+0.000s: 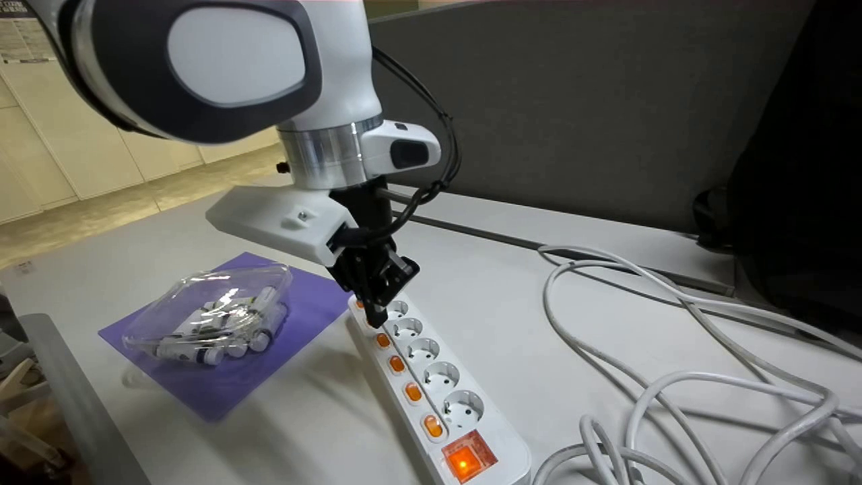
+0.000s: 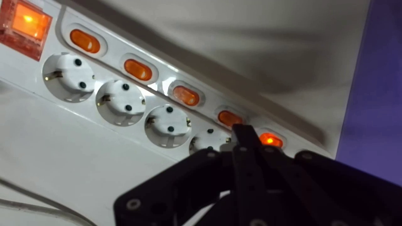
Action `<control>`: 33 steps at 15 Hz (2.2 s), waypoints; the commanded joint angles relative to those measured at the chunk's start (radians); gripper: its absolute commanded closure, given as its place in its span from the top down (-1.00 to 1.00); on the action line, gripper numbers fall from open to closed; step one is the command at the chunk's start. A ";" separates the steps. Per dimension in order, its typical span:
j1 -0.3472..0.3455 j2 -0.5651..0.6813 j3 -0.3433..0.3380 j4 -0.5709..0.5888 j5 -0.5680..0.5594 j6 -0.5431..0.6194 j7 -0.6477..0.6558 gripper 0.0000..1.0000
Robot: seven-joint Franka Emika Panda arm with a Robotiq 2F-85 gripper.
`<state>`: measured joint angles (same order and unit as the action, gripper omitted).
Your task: Turn on the third switch from the left
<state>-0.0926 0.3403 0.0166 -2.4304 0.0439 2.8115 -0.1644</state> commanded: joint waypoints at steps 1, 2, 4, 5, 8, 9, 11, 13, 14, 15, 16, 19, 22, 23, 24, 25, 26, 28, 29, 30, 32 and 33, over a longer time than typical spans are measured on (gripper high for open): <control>-0.009 0.002 0.000 0.000 0.008 -0.005 0.012 -1.00; -0.010 0.006 -0.001 0.001 0.007 -0.005 0.012 -1.00; -0.011 0.014 -0.003 0.004 0.006 -0.006 0.013 -1.00; -0.011 0.018 -0.004 0.005 0.004 -0.006 0.014 -1.00; -0.011 0.035 -0.008 0.009 0.000 -0.008 0.016 -1.00; -0.008 0.040 -0.011 0.011 -0.003 -0.009 0.019 -1.00; -0.006 0.054 -0.017 0.018 -0.007 -0.013 0.023 -1.00; -0.005 0.066 -0.023 0.027 -0.010 -0.019 0.027 -1.00; -0.003 0.070 -0.027 0.033 -0.014 -0.022 0.028 -1.00; -0.001 0.074 -0.031 0.036 -0.021 -0.020 0.027 -1.00; -0.001 0.076 -0.032 0.037 -0.028 -0.016 0.018 -1.00; -0.013 0.069 -0.013 0.027 -0.030 -0.005 -0.022 -1.00; -0.027 0.054 0.012 0.012 -0.023 -0.005 -0.062 -1.00; -0.027 0.052 0.016 0.010 -0.023 -0.005 -0.071 -1.00; -0.030 0.050 0.022 0.008 -0.022 -0.005 -0.083 -1.00; -0.031 0.047 0.027 0.006 -0.021 -0.003 -0.091 -1.00; -0.033 0.046 0.031 0.005 -0.021 -0.002 -0.099 -1.00; -0.033 0.042 0.038 0.002 -0.022 0.002 -0.110 -1.00; -0.032 0.039 0.039 0.001 -0.024 0.004 -0.113 -1.00; -0.032 0.037 0.042 -0.001 -0.025 0.006 -0.118 -1.00; -0.031 0.034 0.047 -0.001 -0.024 0.005 -0.125 -1.00; -0.031 0.034 0.048 0.000 -0.025 0.005 -0.126 -1.00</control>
<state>-0.1123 0.3884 0.0474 -2.4204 0.0222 2.8125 -0.2811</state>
